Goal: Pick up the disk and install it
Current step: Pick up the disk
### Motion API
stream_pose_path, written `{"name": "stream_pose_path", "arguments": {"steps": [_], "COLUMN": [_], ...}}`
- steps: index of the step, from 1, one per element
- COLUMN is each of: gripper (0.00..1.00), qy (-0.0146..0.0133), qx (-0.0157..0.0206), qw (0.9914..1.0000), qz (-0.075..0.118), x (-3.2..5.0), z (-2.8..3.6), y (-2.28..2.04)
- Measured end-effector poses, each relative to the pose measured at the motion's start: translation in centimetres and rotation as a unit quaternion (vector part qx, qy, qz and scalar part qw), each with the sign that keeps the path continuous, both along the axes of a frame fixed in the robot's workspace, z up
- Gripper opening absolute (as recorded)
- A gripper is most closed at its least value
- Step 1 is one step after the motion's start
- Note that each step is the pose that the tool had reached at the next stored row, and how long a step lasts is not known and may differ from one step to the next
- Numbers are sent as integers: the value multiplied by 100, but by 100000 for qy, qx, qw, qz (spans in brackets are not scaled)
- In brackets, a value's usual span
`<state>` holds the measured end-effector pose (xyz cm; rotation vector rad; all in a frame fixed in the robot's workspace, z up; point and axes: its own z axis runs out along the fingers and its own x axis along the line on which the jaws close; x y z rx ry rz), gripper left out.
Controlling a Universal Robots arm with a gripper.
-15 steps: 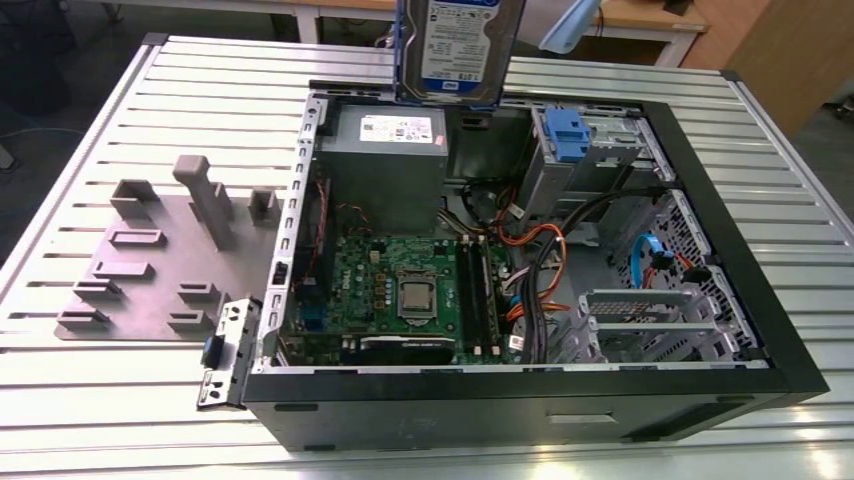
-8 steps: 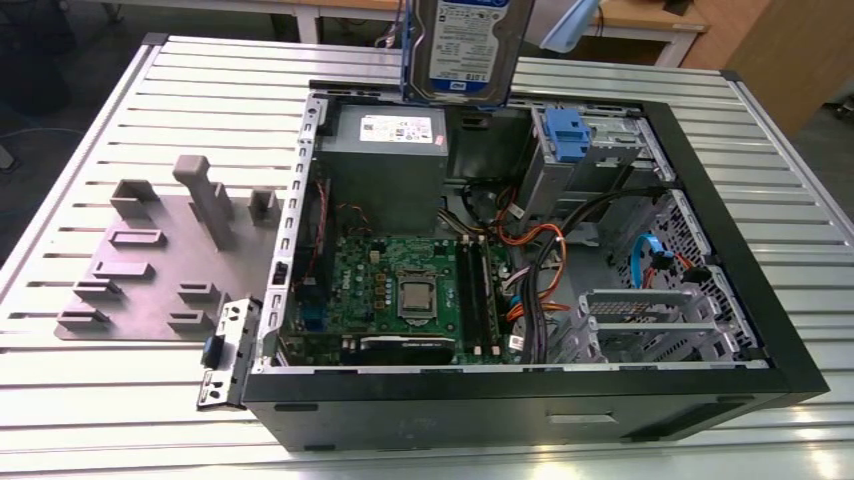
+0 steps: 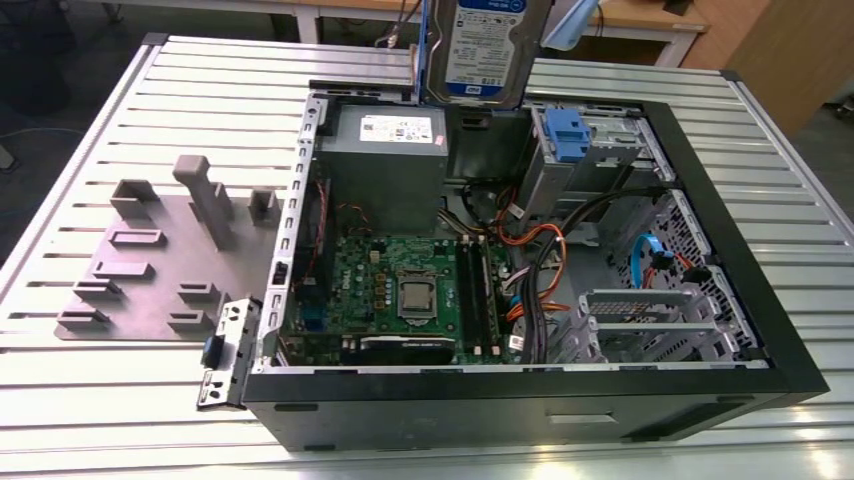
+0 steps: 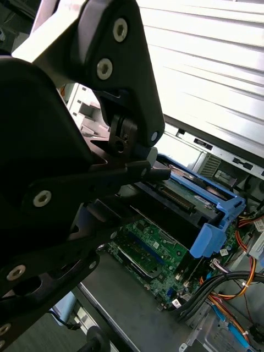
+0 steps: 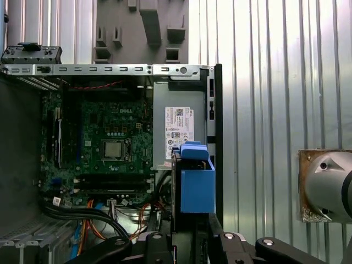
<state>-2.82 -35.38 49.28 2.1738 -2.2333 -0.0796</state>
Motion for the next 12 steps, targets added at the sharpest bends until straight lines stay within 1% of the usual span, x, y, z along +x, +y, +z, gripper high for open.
{"name": "stream_pose_path", "arguments": {"steps": [11,12], "gripper": [35,35], "qy": [-1,1], "qx": [1,-3], "qw": [100000,100000], "qz": [1,-3], "x": [3,19], "z": [-1,-8], "y": [0,0]}}
